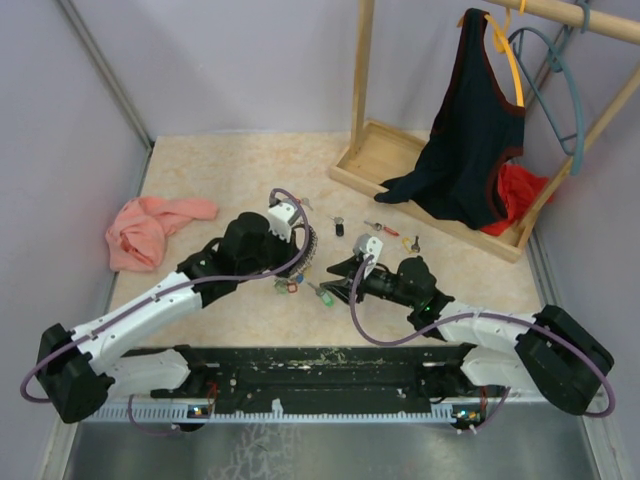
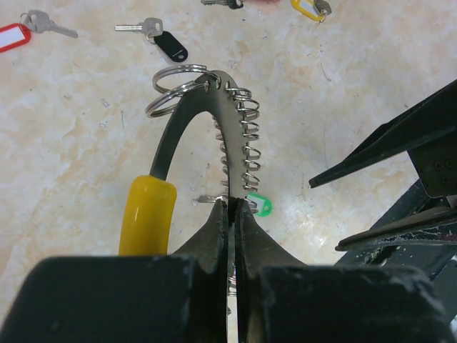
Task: Put the keys on the keyring
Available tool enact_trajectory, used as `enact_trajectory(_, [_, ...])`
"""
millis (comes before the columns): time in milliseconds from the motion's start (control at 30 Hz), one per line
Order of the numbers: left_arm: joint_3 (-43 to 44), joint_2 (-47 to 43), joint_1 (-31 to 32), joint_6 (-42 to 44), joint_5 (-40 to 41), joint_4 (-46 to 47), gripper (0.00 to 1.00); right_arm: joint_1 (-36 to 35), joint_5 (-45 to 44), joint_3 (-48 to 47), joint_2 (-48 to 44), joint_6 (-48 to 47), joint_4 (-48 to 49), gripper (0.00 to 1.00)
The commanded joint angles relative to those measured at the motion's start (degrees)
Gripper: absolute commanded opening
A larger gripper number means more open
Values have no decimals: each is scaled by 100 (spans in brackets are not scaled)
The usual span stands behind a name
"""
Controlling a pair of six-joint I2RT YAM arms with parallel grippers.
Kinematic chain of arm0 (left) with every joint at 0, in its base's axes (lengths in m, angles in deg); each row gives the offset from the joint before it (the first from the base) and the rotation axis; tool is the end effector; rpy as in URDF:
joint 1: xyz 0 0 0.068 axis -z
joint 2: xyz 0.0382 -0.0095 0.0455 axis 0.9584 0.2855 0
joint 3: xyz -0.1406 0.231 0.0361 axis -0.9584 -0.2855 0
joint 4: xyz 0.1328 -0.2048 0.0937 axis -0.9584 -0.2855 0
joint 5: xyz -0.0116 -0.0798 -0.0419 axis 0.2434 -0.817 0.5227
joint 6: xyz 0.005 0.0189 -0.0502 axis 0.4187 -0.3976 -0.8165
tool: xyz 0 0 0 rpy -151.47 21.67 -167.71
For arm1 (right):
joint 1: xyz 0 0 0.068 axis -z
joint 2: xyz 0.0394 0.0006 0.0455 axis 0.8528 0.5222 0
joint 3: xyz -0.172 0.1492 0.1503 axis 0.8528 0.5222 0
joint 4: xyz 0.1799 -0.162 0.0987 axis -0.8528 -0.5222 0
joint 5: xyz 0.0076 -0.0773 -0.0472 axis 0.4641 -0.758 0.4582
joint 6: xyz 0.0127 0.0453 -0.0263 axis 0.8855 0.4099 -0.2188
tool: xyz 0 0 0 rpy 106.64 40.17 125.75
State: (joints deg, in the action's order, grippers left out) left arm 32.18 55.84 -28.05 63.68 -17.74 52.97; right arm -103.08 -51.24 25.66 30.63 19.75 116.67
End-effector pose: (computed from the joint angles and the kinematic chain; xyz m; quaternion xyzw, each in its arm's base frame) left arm 0.1757 -0.1789 0.2886 0.2540 0.8241 -0.2485 0.4410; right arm 0.1513 0.1699 0.2108 -0.3695 0.6182 0.4292 0.5451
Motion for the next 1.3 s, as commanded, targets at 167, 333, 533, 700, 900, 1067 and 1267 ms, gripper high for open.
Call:
enact_trajectory(167, [589, 131, 217, 569, 139, -386, 0, -390, -753, 105, 426, -601, 1688, 41])
enact_trajectory(333, [615, 215, 275, 600, 32, -323, 0, -417, -889, 101, 563, -667, 1832, 37])
enact_trajectory(533, [618, 215, 359, 634, -19, -322, 0, -426, -1055, 128, 558, -788, 1852, 31])
enact_trajectory(700, [639, 178, 368, 636, -72, -322, 0, -464, -985, 49, 683, -841, 1794, 28])
enact_trajectory(900, [630, 152, 398, 572, -129, -305, 0, -588, -1046, -28, 861, -960, 1675, 27])
enact_trajectory(1067, [607, 117, 407, 540, -174, -296, 0, -657, -1195, -55, 958, -1022, 1690, 27])
enact_trajectory(1267, [596, 116, 412, 536, -230, -283, 0, -695, -1350, -66, 939, -1075, 1714, 27])
